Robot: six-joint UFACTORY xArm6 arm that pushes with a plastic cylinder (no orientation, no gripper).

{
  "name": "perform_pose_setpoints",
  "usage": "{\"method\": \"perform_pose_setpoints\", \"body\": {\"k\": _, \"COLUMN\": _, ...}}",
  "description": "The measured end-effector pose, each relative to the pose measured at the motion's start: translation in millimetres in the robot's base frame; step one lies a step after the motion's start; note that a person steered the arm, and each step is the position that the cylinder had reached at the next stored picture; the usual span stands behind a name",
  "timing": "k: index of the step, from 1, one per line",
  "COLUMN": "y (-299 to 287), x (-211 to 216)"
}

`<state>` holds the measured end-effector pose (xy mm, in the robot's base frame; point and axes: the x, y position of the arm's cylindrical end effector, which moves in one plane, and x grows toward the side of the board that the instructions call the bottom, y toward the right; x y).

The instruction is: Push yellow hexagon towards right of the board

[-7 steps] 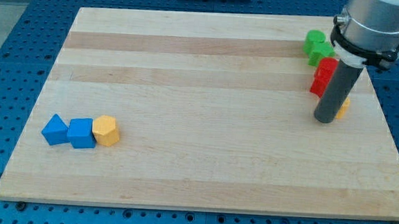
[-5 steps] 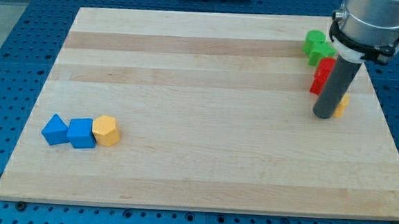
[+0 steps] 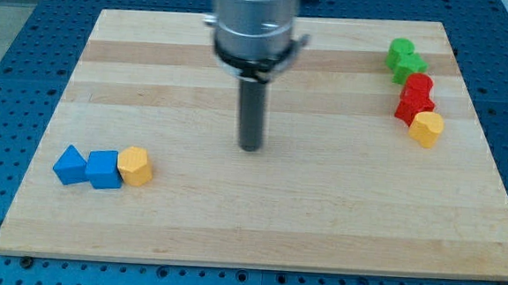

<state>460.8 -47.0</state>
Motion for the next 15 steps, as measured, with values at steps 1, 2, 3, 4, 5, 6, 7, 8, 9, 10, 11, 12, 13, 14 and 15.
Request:
{"method": "perform_pose_setpoints", "body": {"k": 1, "y": -58.8, "x": -20.8}}
{"method": "perform_pose_setpoints", "body": {"k": 2, "y": -126.8, "x": -26.7}}
{"method": "perform_pose_setpoints", "body": {"k": 3, "y": -185.3, "x": -26.7}}
{"method": "perform_pose_setpoints", "body": {"k": 4, "y": -212.2, "x": -25.9}}
{"method": "perform_pose_setpoints", "body": {"k": 5, "y": -229.4, "x": 0.3}}
{"method": "perform_pose_setpoints", "body": {"k": 6, "y": -212.3, "x": 16.7}}
{"method": "perform_pose_setpoints", "body": {"k": 7, "y": -165.0, "x": 22.8}}
{"method": "perform_pose_setpoints", "body": {"k": 8, "y": -132.2, "x": 39.8}}
{"method": "perform_pose_setpoints", "body": {"k": 9, "y": -113.0, "x": 59.6}}
{"method": "perform_pose_setpoints", "body": {"k": 10, "y": -87.4, "x": 67.4}}
{"method": "perform_pose_setpoints", "body": {"k": 11, "y": -70.8, "x": 72.7}}
{"method": "perform_pose_setpoints", "body": {"k": 12, "y": -49.8, "x": 77.0}}
{"method": "perform_pose_setpoints", "body": {"k": 13, "y": -62.5, "x": 78.8}}
{"method": "perform_pose_setpoints", "body": {"k": 14, "y": -82.9, "x": 91.5}}
{"method": "perform_pose_setpoints", "body": {"k": 15, "y": -82.8, "x": 113.6}}
